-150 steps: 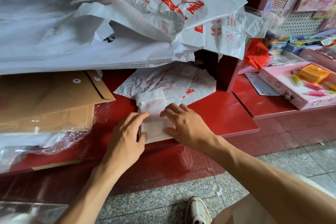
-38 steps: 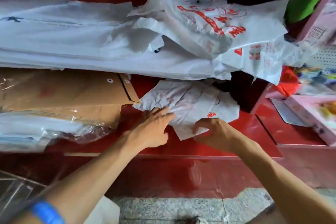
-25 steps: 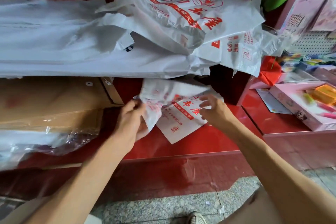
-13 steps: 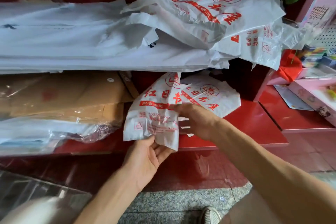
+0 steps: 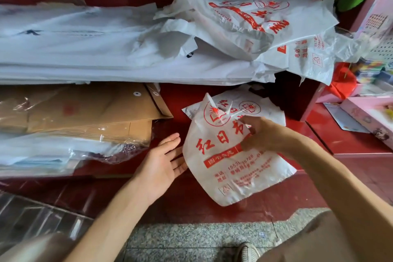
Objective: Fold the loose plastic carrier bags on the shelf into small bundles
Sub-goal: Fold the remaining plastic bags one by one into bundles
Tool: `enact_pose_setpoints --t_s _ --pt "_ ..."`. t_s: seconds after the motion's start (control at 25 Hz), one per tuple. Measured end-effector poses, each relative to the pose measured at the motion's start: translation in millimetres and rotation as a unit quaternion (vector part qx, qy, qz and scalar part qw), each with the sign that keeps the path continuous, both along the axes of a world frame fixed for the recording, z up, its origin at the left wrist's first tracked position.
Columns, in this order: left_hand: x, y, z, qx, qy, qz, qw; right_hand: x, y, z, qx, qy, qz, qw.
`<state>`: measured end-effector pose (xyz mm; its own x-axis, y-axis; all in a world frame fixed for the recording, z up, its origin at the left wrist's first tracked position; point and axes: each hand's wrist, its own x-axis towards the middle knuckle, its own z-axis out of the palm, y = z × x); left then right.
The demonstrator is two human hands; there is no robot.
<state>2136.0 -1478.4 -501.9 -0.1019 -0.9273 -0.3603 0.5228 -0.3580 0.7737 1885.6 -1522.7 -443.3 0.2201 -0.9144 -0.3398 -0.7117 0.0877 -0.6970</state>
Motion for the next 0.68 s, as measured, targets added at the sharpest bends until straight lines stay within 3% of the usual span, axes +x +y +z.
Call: enact_pose_setpoints --t_s 0.12,0.4,0.56,0.68 --pt "-14 -22 -2 -0.036 -0.036 0.016 0.999 -3 9 -2 -0.028 0.083 0.045 0.995" --pt "-8 -84 -12 -0.101 -0.133 0.109 0.98 -10 11 -15 -0.033 0.106 0.046 0.993" --pt "-1 -108 -22 -0.11 -0.347 0.119 0.924 -19 6 -8 -0.08 0.125 0.019 0.989" --pt "-2 -114 -34 -0.109 -0.465 0.024 0.878 -18 1 -7 -0.058 0.086 -0.018 0.994"
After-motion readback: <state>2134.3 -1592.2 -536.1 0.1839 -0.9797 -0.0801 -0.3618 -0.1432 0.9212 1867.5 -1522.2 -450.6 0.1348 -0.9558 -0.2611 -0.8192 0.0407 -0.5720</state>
